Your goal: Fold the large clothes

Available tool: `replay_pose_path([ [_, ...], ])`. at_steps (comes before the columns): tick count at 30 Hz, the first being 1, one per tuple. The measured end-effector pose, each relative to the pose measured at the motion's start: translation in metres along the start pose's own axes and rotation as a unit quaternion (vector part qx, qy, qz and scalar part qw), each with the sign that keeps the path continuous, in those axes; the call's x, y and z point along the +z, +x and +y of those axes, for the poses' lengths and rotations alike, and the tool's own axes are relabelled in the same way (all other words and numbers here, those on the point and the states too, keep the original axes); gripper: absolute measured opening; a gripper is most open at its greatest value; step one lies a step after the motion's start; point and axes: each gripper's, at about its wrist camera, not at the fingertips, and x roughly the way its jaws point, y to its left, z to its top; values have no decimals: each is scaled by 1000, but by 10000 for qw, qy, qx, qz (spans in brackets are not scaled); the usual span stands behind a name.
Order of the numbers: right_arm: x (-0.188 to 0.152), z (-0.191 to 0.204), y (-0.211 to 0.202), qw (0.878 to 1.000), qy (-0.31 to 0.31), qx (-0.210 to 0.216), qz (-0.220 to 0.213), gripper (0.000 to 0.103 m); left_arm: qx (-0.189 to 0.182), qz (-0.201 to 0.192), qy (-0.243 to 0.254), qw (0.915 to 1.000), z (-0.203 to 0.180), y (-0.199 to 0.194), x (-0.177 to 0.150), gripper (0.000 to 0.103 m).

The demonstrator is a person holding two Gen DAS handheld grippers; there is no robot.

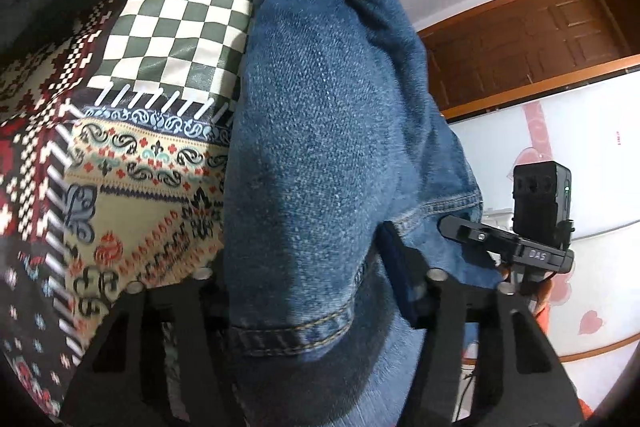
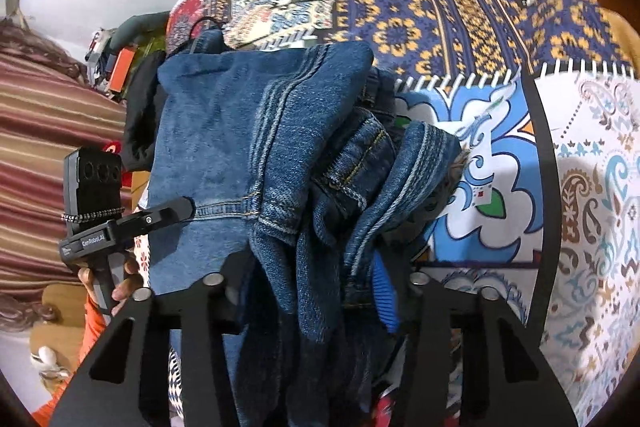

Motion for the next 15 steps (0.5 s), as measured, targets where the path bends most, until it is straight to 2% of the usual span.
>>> replay_pose_path([
  [3, -5, 24, -9, 9993, -288, -163, -175, 38, -16, -75, 49, 10000, -8, -15, -7, 44],
  [9, -11, 75, -22, 9950, -876, -260, -407, 36, 202, -434, 373, 9982, -32, -60, -28, 40],
  [15, 8, 122, -35, 9914, -1065, -16, -754, 35, 148, -1161, 563, 9915, -44, -131, -28, 40],
])
